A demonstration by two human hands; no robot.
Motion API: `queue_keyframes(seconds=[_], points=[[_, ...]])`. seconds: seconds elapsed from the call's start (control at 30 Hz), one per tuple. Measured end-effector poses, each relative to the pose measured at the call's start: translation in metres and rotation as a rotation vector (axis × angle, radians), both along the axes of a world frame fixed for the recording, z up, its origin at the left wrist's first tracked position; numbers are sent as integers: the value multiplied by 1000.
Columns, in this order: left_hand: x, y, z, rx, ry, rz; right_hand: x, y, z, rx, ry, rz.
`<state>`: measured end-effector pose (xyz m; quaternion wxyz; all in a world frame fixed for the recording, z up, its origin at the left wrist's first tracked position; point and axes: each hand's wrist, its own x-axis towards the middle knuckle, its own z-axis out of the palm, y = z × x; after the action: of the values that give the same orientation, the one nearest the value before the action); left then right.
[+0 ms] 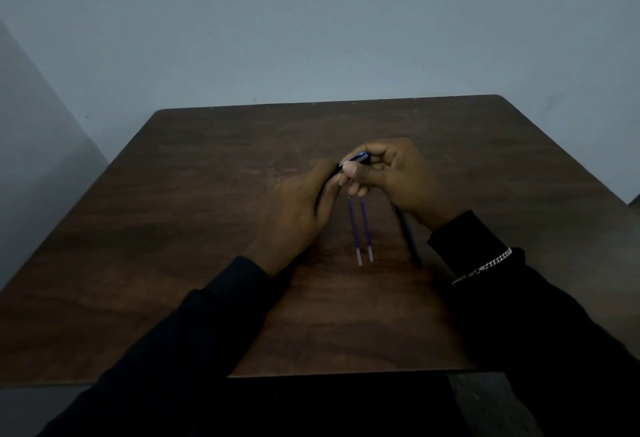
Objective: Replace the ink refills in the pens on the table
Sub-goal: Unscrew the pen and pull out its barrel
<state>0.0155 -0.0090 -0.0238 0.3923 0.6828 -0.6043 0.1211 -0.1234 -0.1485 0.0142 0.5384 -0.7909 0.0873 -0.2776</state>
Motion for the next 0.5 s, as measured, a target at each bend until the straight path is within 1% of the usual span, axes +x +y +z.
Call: queue_keyframes(seconds=[0.17,0.3,0.4,0.5], points=[[-4,-2,1,25,16,12,-1,-2,2,-4,-36,-11],[-4,-3,-1,35,37,-4,-2,-4,2,38,-78,-43],[-2,-1,0,25,60,-8,-4,-7,4,131,-130,-52],[-2,1,2,42,99,-13,-10,-14,11,241,-155,-13]])
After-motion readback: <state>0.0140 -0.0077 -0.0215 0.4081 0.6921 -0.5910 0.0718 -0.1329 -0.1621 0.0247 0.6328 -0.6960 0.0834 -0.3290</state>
